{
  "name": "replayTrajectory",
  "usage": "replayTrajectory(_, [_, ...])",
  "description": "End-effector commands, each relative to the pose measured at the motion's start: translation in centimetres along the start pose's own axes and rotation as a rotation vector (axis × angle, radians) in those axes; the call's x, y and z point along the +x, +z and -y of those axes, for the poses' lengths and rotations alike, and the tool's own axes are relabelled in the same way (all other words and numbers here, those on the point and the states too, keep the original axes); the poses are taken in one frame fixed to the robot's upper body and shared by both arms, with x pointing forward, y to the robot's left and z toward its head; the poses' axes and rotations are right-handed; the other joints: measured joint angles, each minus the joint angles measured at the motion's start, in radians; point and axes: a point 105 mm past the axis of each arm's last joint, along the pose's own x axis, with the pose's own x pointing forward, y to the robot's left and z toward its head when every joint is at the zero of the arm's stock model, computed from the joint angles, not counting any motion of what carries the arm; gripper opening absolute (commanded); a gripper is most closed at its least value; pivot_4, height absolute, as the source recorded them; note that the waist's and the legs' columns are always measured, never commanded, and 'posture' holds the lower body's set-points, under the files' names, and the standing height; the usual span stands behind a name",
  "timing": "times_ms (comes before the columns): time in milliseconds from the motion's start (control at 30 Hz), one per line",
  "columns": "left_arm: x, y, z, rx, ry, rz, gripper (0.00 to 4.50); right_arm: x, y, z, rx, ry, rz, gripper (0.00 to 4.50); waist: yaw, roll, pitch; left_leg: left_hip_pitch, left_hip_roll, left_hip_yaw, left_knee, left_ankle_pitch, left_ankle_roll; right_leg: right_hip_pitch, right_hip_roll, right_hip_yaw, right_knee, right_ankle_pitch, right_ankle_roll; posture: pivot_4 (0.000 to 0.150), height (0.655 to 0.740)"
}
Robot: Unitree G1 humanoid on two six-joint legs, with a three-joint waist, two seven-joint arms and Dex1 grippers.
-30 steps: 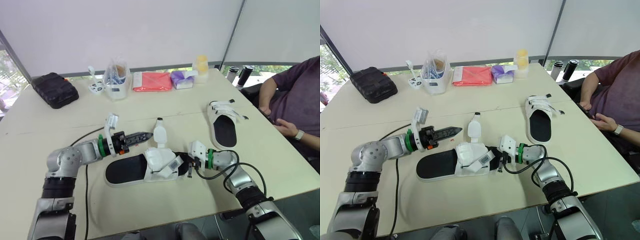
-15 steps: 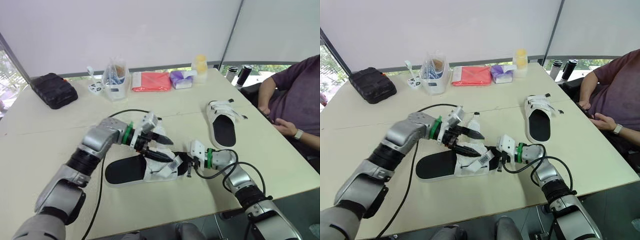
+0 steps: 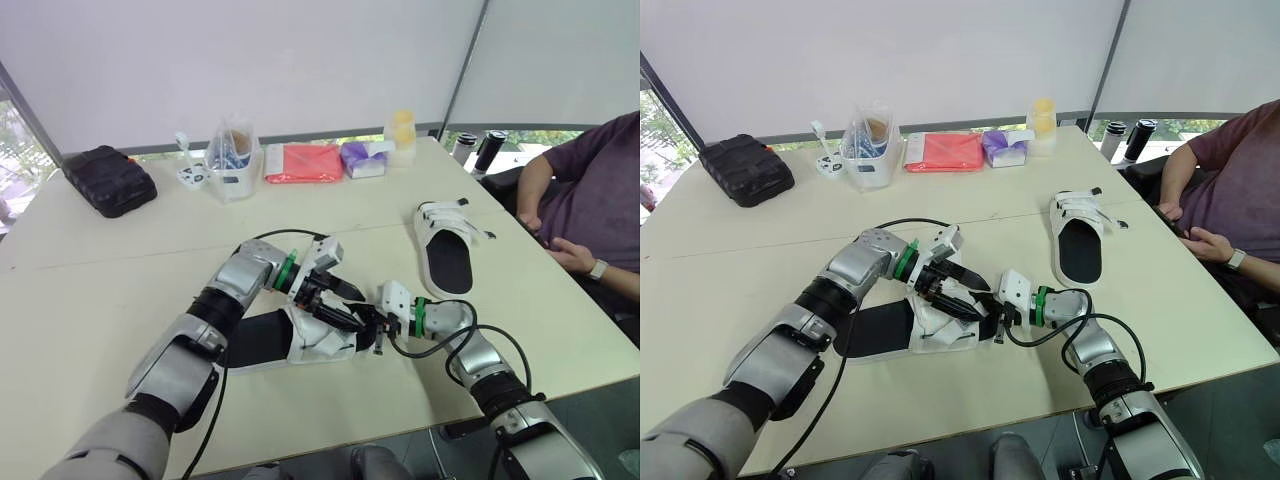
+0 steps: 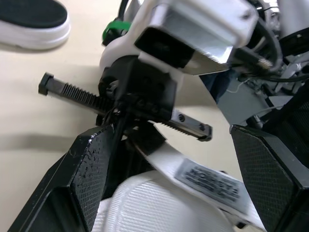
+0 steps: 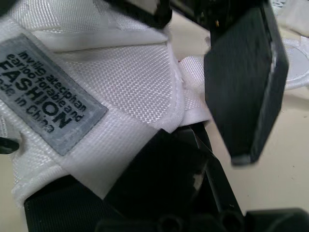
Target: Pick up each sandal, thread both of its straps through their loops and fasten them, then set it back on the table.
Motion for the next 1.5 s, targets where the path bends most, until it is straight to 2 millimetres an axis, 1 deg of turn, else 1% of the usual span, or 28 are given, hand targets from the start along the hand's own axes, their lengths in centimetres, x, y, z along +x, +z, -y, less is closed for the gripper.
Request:
replayTrajectory(33, [0.1,-0.1,0.0,0.013,-0.027,-0.048,3.98,-0.5,-5.7,-3.4,0.154,0.060,-0.216,0.00,0.000,0.000,0.000,0.000,0.000,0.000,0.000,0.000,0.000,0.000,0.000,0.000,0.000,0.000,0.000,0.150,0.7400])
replayTrajectory(133, [0.3,0.0,-0.1,0.017,-0.045,-0.053,3.98,-0.5,-5.7,-3.4,0.153,0.057,-0.215,0.00,0.000,0.000,0.000,0.000,0.000,0.000,0.000,0.000,0.000,0.000,0.000,0.000,0.000,0.000,0.000,0.150,0.7400])
replayTrajectory(233, [0.6,0.0,-0.1,0.040,-0.055,-0.072,3.23,-0.4,-5.7,-3.4,0.153,0.054,-0.212,0.00,-0.001,0.000,0.000,0.000,0.000,0.000,0.000,0.000,0.000,0.000,0.000,0.000,0.000,0.000,0.000,0.150,0.7400])
replayTrajectory(367, [0.8,0.1,-0.2,0.067,-0.052,-0.082,1.37,-0.3,-5.6,-3.3,0.151,0.051,-0.209,0.00,-0.001,0.000,0.000,0.000,0.000,0.000,-0.001,0.000,0.000,0.000,0.000,0.000,0.000,0.000,0.001,0.150,0.7400])
replayTrajectory(400, [0.9,0.3,-0.3,0.078,-0.049,-0.073,0.85,-0.3,-5.6,-3.3,0.151,0.049,-0.208,0.00,-0.001,0.000,0.000,0.000,0.000,0.000,0.000,0.000,0.000,0.000,0.000,0.000,0.000,0.000,0.001,0.150,0.7400])
replayTrajectory(467, [0.9,0.9,-0.3,0.098,-0.050,-0.061,0.02,-0.3,-5.6,-3.3,0.150,0.049,-0.206,0.00,-0.001,0.000,0.000,0.000,0.000,0.000,0.000,0.000,0.000,0.000,0.000,0.000,0.000,0.000,0.001,0.150,0.7400])
replayTrajectory(633, [0.2,1.9,0.1,0.131,-0.057,-0.039,0.02,-0.3,-5.6,-3.2,0.148,0.046,-0.207,0.00,-0.002,0.000,0.000,0.000,0.000,0.000,0.000,0.000,0.000,0.000,0.000,0.000,0.000,0.000,0.001,0.150,0.7400])
replayTrajectory(767, [-1.2,3.8,0.8,0.173,-0.047,0.013,0.02,-0.3,-5.6,-3.1,0.146,0.044,-0.208,0.00,-0.002,0.000,0.001,0.000,0.000,0.000,0.000,0.000,0.000,-0.001,0.000,0.000,0.001,0.000,0.001,0.150,0.7400])
replayTrajectory(833, [-1.7,4.3,1.1,0.191,-0.037,0.027,0.02,-0.3,-5.6,-3.1,0.145,0.044,-0.208,0.00,-0.002,0.000,0.001,0.000,0.001,0.000,0.000,0.000,0.000,-0.001,0.000,0.000,0.001,0.000,0.001,0.150,0.7400])
replayTrajectory(933, [-3.0,5.8,1.5,0.228,0.007,0.074,0.02,-0.2,-5.6,-3.1,0.147,0.046,-0.209,0.00,-0.002,0.000,0.001,0.000,0.000,0.000,0.000,0.000,0.000,0.000,0.000,0.000,0.001,0.000,0.001,0.150,0.7400])
replayTrajectory(1033, [-4.4,7.1,1.8,0.252,0.090,0.140,0.02,-0.2,-5.7,-3.1,0.148,0.045,-0.209,0.00,-0.003,0.000,0.001,0.000,0.001,0.000,0.000,0.000,0.000,-0.001,0.000,0.000,0.001,0.000,0.001,0.150,0.7400])
replayTrajectory(1167, [-5.4,7.1,2.0,0.250,0.191,0.192,0.02,-0.2,-5.7,-3.1,0.151,0.041,-0.208,0.00,-0.003,0.001,0.000,0.001,0.001,0.000,0.000,0.000,0.000,-0.001,0.000,0.000,0.001,0.000,0.001,0.150,0.7400])
replayTrajectory(1233, [-5.9,7.1,2.2,0.224,0.251,0.247,0.02,-0.2,-5.8,-3.2,0.154,0.041,-0.208,0.00,-0.002,0.001,0.001,0.001,0.001,0.000,0.000,0.000,0.000,-0.001,0.000,0.000,0.001,0.000,0.001,0.150,0.7400])
replayTrajectory(1367, [-6.2,7.2,2.8,0.175,0.325,0.330,0.02,-0.3,-5.9,-3.4,0.158,0.044,-0.211,0.00,-0.001,0.000,0.001,0.001,0.001,-0.001,0.000,0.000,0.000,-0.001,0.000,0.000,0.001,0.000,0.001,0.150,0.7400])
replayTrajectory(1500, [-7.2,7.0,2.8,0.133,0.445,0.392,0.02,-0.4,-6.0,-3.5,0.159,0.048,-0.213,0.00,-0.001,0.001,0.001,0.001,0.001,-0.001,0.000,0.000,0.000,0.000,0.000,0.000,0.001,0.000,0.001,0.150,0.7400])
